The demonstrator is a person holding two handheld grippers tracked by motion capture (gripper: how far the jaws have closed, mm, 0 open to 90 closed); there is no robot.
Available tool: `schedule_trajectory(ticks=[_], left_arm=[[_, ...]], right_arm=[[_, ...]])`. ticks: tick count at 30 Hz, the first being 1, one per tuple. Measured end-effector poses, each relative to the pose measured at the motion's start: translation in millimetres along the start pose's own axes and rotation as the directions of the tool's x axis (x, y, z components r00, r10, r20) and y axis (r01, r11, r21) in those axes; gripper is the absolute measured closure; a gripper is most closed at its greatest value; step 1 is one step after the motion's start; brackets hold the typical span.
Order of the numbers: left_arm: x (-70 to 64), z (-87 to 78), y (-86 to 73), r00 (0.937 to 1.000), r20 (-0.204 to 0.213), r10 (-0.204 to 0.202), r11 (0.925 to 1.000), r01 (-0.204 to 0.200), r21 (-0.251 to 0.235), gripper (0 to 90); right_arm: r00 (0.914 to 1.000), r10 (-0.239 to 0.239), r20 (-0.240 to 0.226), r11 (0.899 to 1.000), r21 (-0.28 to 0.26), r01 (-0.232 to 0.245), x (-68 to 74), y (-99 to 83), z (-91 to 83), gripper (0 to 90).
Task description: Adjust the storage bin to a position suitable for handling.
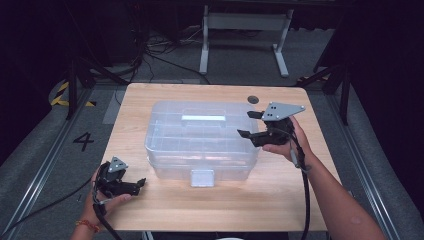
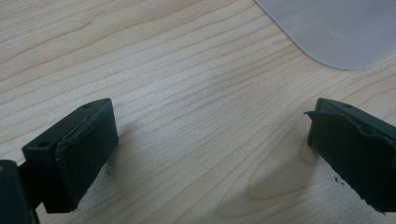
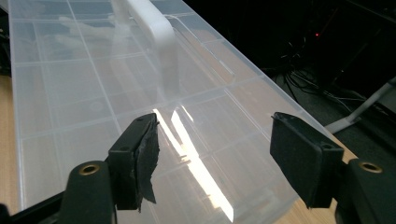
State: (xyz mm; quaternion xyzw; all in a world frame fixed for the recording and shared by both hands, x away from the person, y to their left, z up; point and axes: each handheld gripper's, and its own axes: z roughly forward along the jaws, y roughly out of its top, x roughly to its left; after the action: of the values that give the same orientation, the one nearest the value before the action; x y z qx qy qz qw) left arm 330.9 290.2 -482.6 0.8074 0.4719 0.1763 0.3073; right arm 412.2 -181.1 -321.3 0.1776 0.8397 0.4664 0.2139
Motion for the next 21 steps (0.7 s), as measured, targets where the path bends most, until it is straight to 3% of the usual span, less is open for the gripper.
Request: schedule_trajectory(ticks=[21], left_arm=[[-0.1,0.0,0.0,1.0000,0.002,-0.001,1.0000,0.001,0.001,2.2]], right_arm=[[0.9974,-0.017,-0.070,1.000,0.008,0.018,5.4,18.7,17.5,35.7]])
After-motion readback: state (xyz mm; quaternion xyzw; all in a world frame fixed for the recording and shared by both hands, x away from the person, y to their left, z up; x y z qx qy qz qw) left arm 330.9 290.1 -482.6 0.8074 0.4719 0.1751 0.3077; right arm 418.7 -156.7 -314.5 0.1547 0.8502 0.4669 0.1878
